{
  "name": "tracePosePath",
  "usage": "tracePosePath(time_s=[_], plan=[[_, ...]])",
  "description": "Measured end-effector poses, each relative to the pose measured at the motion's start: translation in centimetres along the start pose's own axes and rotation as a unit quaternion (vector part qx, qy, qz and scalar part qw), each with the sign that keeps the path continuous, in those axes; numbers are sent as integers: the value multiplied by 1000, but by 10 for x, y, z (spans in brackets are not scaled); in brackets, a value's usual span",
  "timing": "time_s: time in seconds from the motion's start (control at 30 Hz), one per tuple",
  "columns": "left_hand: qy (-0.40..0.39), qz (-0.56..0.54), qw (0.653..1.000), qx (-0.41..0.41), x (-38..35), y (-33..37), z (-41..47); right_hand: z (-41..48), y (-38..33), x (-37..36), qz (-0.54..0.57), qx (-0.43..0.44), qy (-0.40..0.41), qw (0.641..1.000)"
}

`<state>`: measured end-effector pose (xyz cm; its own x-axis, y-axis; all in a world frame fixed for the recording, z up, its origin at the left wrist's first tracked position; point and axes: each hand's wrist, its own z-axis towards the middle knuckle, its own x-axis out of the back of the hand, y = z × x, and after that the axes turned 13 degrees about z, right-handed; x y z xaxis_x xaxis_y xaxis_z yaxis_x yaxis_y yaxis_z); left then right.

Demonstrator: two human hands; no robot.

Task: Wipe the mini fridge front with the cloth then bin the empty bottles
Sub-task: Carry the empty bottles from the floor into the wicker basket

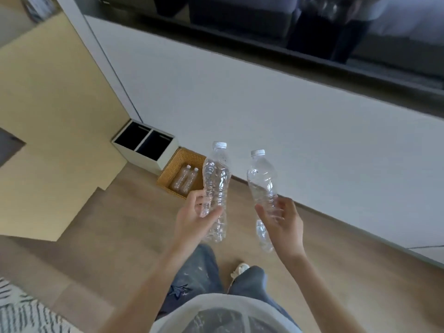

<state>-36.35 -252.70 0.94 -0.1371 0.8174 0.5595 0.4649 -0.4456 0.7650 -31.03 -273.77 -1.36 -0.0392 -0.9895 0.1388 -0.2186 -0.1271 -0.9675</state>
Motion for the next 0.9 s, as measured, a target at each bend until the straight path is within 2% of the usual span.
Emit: tracePosePath(time_s=[0.17, 0.3, 0.47, 0.63, 0.77, 0.9], plan=[[36, -5, 998, 49, 13, -12, 38, 45, -10, -33, 0, 0, -39, 999], [42, -27, 997, 66, 38, -31, 79, 71, -11, -70, 6, -13, -39, 999], [-4, 11, 999, 49, 82, -69, 149, 95, 0, -138, 24, -39, 12, 999], [-89, 45, 994, 38, 115, -127, 245, 123, 34, -226, 44, -78, 59, 994], [-119, 41, 992, 23, 110, -169, 317, 156, 77, -290, 58, -119, 96, 987], [-154, 39, 987, 38, 72, -217, 380, 195, 140, -336, 63, -141, 131, 979]])
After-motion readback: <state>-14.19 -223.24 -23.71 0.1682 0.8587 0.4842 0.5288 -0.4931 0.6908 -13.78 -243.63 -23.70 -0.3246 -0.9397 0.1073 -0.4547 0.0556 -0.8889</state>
